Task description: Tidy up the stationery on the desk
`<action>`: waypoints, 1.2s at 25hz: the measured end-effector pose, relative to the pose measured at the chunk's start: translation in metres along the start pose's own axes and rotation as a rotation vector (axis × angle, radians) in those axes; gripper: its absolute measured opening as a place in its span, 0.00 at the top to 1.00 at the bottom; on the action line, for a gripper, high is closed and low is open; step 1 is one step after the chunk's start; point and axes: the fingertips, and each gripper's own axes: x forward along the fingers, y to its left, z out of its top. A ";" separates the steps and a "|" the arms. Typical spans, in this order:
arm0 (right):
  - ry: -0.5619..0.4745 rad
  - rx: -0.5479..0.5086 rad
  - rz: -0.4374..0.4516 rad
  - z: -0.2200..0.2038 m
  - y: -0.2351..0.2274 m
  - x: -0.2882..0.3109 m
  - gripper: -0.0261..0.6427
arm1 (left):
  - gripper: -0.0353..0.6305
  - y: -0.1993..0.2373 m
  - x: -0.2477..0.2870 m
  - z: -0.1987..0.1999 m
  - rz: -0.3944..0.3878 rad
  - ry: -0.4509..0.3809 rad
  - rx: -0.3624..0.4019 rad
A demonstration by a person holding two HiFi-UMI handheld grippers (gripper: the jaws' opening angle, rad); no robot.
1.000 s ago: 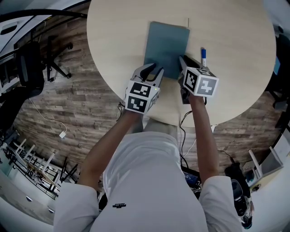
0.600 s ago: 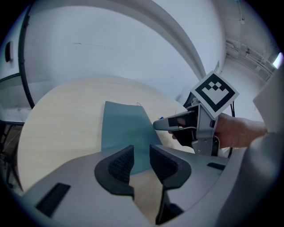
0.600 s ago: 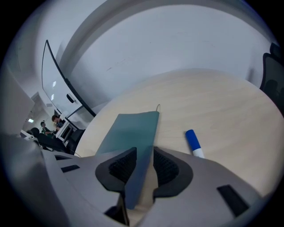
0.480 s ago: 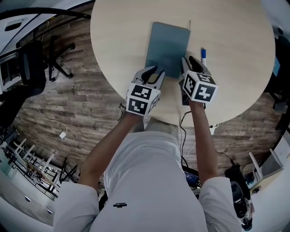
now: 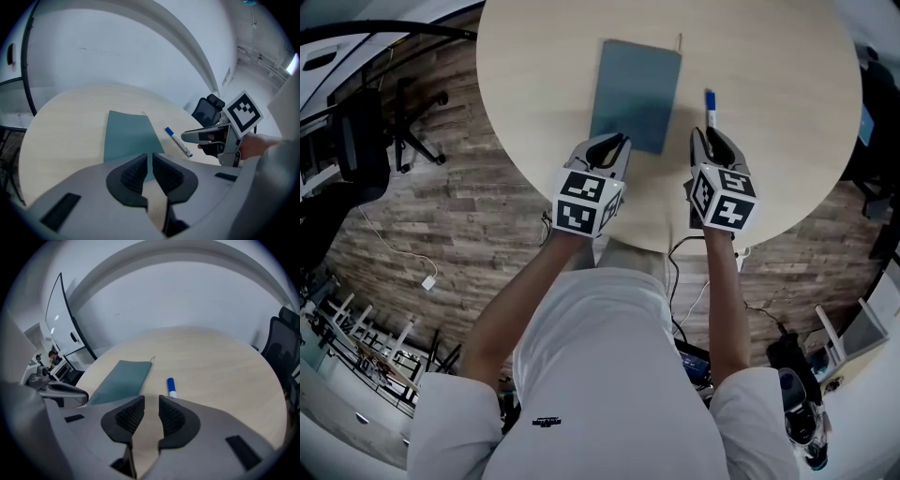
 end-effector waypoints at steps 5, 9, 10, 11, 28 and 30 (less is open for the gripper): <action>0.023 -0.018 -0.052 -0.017 -0.017 -0.001 0.79 | 0.88 -0.007 0.004 0.000 -0.025 -0.001 -0.004; 0.048 -0.020 -0.082 -0.029 -0.032 0.004 0.79 | 0.88 -0.012 0.011 -0.003 -0.038 0.015 -0.004; 0.056 -0.020 -0.083 -0.031 -0.034 0.006 0.79 | 0.88 -0.012 0.012 -0.004 -0.040 0.020 -0.005; 0.064 -0.020 -0.084 -0.033 -0.035 0.008 0.79 | 0.88 -0.013 0.013 -0.005 -0.040 0.023 -0.005; 0.112 -0.017 -0.100 -0.044 -0.044 0.018 0.83 | 0.88 -0.012 0.017 -0.009 -0.032 0.039 -0.005; 0.099 0.002 -0.104 -0.042 -0.043 0.016 0.83 | 0.88 -0.011 0.016 -0.009 -0.033 0.037 -0.003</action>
